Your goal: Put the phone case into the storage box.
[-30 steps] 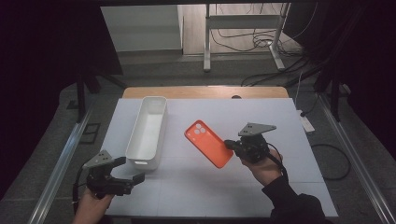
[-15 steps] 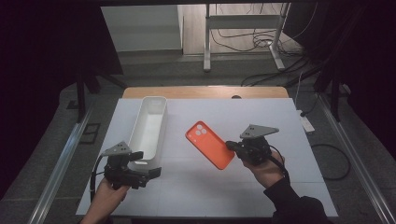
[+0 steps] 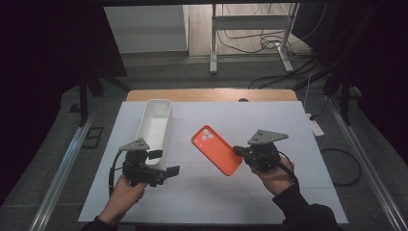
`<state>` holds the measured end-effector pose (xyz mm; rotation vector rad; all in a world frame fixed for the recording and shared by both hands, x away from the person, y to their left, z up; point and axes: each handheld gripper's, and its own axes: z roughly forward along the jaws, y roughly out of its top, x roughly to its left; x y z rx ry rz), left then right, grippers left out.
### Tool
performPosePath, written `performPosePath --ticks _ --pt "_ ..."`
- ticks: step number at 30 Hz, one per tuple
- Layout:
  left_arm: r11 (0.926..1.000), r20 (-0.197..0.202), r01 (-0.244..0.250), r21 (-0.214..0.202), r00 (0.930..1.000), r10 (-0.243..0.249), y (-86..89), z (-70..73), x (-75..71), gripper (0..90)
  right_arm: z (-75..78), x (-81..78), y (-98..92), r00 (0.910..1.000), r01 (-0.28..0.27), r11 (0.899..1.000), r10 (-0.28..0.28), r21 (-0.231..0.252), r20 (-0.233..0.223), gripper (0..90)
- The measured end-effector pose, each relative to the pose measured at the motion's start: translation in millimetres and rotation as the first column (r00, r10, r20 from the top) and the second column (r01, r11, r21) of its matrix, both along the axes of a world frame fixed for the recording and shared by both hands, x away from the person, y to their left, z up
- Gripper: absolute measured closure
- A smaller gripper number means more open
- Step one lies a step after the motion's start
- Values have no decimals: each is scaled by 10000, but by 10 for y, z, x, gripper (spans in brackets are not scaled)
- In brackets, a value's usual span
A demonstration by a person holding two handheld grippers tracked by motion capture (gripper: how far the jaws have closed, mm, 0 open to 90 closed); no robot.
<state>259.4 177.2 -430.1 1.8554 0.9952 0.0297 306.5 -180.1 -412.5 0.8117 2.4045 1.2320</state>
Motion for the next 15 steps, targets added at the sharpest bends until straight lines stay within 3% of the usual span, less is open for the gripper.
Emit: performPosePath --ticks 15 --pt "9978 -157 424 -511 9989 -432 -194 10 153 1 11 -20 13 9997 4 10000 -4 9 244 886"
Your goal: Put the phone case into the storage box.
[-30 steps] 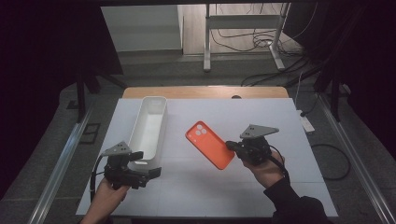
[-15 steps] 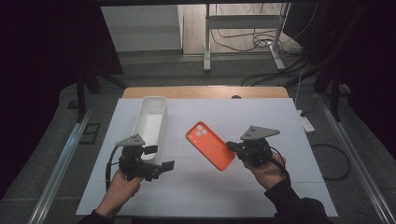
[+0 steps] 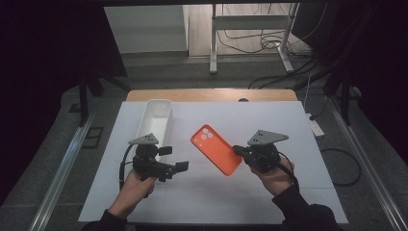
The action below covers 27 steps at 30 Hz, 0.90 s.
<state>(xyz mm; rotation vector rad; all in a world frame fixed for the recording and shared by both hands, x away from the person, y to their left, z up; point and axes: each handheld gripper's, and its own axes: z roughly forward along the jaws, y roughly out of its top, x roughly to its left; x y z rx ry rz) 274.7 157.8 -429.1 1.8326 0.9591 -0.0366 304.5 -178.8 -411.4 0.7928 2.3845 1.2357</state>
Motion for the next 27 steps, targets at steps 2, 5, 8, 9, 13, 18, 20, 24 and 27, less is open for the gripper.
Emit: performPosePath --ticks 2,5,8,9,13,18,20,24,27 --pt "10000 -64 83 -25 9999 -83 -35 -2 20 1 -3 -4 6 10000 0 10000 0 14 -8 886" --pt "9998 -140 209 15 9997 -209 -88 -6 53 0 -8 -10 17 10000 -18 10000 18 2 -2 886" --pt "9996 -308 277 -116 9991 -280 -138 -14 90 1 -13 -20 35 10000 -60 10000 60 -4 42 886" --pt "9996 -308 277 -116 9991 -280 -138 -14 90 1 -13 -20 35 10000 -60 10000 60 -4 42 886" --pt "9987 -542 373 -349 9978 -391 -195 -23 139 1 -12 -33 49 9999 -80 10000 80 -12 120 886" --pt "9975 -818 487 -512 9953 -528 -287 -26 199 1 -17 -42 64 9997 -118 9999 118 -18 200 886" --pt "9970 -906 513 -587 9943 -565 -312 -30 214 1 -17 -44 66 9997 -129 9999 129 -11 200 886" --pt "9963 -1128 514 -687 9919 -589 -366 -42 250 2 -15 -57 81 9995 -176 9998 176 7 265 886" --pt "9949 -1327 478 -894 9894 -594 -403 -53 289 5 -15 -69 94 9992 -208 9998 208 -19 328 886"
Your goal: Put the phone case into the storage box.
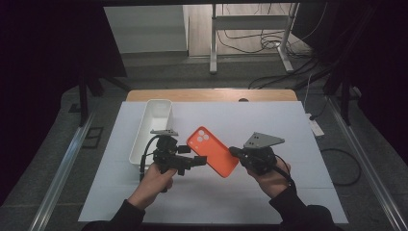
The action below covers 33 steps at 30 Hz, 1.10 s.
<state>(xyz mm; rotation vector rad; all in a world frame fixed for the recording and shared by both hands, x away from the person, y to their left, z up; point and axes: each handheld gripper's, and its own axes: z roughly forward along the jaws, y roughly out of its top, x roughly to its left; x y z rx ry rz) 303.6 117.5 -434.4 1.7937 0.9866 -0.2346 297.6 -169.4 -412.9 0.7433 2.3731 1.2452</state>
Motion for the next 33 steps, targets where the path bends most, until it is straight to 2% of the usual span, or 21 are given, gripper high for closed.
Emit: performPosePath --ticks 3,6,10,14,17,25,30,33 --pt "9999 -131 -35 -125 9999 34 -19 -7 25 10 -1 -6 9 10000 -2 10000 2 -6 39 886" --pt "10000 -128 25 -40 9999 -25 -55 -11 48 14 -2 -17 25 10000 -30 10000 30 -25 72 886" --pt "9997 -217 102 -206 9997 -107 -85 -27 82 16 -3 -31 43 9999 -75 10000 75 -22 124 886" --pt "9983 -482 194 -550 9986 -220 -104 -46 133 36 -1 -44 55 9998 -110 9999 110 -26 168 886" --pt "9984 -620 220 -517 9978 -252 -119 -53 149 57 -2 -44 58 9997 -124 9999 125 -34 193 886" --pt "9970 -1190 202 -750 9925 -291 -139 -92 178 222 -6 -51 67 9996 -165 9999 166 -52 235 886" --pt "9921 -1489 390 -1196 9872 -567 -130 -114 191 368 -12 -58 78 9995 -193 9998 195 -83 253 886" --pt "9858 -1623 651 -1545 9826 -903 -132 -133 199 427 -17 -61 88 9993 -228 9996 232 -145 299 886"
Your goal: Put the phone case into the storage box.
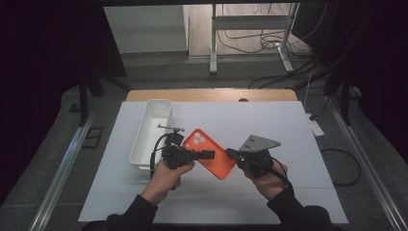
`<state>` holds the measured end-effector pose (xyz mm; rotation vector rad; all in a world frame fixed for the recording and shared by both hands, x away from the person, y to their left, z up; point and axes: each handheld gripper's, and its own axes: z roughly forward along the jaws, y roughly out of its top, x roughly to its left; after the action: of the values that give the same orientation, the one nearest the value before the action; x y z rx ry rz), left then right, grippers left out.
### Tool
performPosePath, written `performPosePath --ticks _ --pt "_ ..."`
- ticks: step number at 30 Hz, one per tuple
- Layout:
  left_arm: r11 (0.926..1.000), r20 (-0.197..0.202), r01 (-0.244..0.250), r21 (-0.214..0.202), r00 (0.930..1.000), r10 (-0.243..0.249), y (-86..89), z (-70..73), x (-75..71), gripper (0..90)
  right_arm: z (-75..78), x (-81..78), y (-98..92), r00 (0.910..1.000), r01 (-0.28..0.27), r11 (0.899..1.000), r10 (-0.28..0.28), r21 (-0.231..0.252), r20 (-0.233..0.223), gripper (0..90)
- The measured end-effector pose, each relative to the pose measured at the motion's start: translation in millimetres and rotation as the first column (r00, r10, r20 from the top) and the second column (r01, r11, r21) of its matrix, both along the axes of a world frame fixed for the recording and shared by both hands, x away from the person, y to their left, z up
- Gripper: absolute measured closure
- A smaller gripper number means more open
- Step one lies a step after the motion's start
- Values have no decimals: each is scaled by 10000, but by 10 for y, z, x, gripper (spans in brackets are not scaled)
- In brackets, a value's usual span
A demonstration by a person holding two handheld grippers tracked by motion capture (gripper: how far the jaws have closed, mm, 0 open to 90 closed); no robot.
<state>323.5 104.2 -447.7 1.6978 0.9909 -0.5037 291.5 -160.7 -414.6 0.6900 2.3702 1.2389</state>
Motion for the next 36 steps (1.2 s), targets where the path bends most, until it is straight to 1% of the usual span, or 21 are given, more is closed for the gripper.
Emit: performPosePath --ticks 1,2,3,4,5,6,7,9,11,14,16,18,24,30,32,34,35,36 --pt "10000 -11 29 -21 10000 -29 -1 -1 0 458 -3 -1 4 10000 -17 10000 17 -1 7 885" --pt "9999 -48 52 -133 10000 -53 -4 -7 -1 478 -5 -1 5 10000 -21 10000 21 2 13 885" --pt "9999 -48 52 -133 10000 -53 -4 -7 -1 507 -5 -1 5 10000 -21 10000 21 2 13 885" --pt "9997 -138 71 -241 9999 -75 -1 -11 -1 543 -6 -1 5 10000 -17 10000 17 17 25 885" --pt "9997 -138 71 -241 9999 -75 -1 -11 -1 579 -6 -1 5 10000 -17 10000 17 17 25 885" --pt "9994 -181 81 -331 9998 -87 3 -17 1 579 -5 -2 4 10000 -10 10000 10 10 29 885" --pt "9991 -268 56 -409 9996 -67 7 -23 2 629 -6 -2 4 10000 -21 10000 21 7 33 885" --pt "9992 -289 52 -394 9996 -64 11 -29 1 679 -9 -5 6 10000 -49 10000 49 27 23 885" --pt "9991 -306 58 -426 9995 -71 13 -33 0 752 -10 -6 8 10000 -65 10000 65 17 29 885" --pt "9989 -435 18 -464 9990 -39 17 -45 2 776 -15 -7 14 10000 -88 10000 88 5 29 885" --pt "9984 -601 -31 -560 9982 -3 24 -57 4 818 -20 -11 20 9999 -95 9999 95 -41 37 883" --pt "9982 -624 -45 -597 9980 8 26 -59 4 851 -23 -12 24 9999 -98 9999 98 -83 51 881" --pt "9985 -602 -106 -534 9982 74 26 -64 -3 869 -48 -16 43 9998 -129 9996 132 -247 124 873" --pt "9981 -511 -116 -600 9987 86 35 -68 -2 871 -50 -1 24 9998 -200 9998 200 14 -64 848" --pt "9991 -382 -89 -405 9992 73 45 -57 -6 871 -37 11 1 9994 -223 9993 230 287 -254 804" --pt "9993 -339 -99 -362 9994 86 56 -59 -8 870 -7 29 -39 9984 -157 9981 188 595 -525 751" --pt "9994 -304 -77 -345 9995 67 66 -62 -7 871 4 35 -54 9982 -99 9977 138 677 -578 729" --pt "9997 -189 -51 -226 9998 47 84 -66 -6 870 29 52 -92 9965 -2 9962 76 875 -835 648"
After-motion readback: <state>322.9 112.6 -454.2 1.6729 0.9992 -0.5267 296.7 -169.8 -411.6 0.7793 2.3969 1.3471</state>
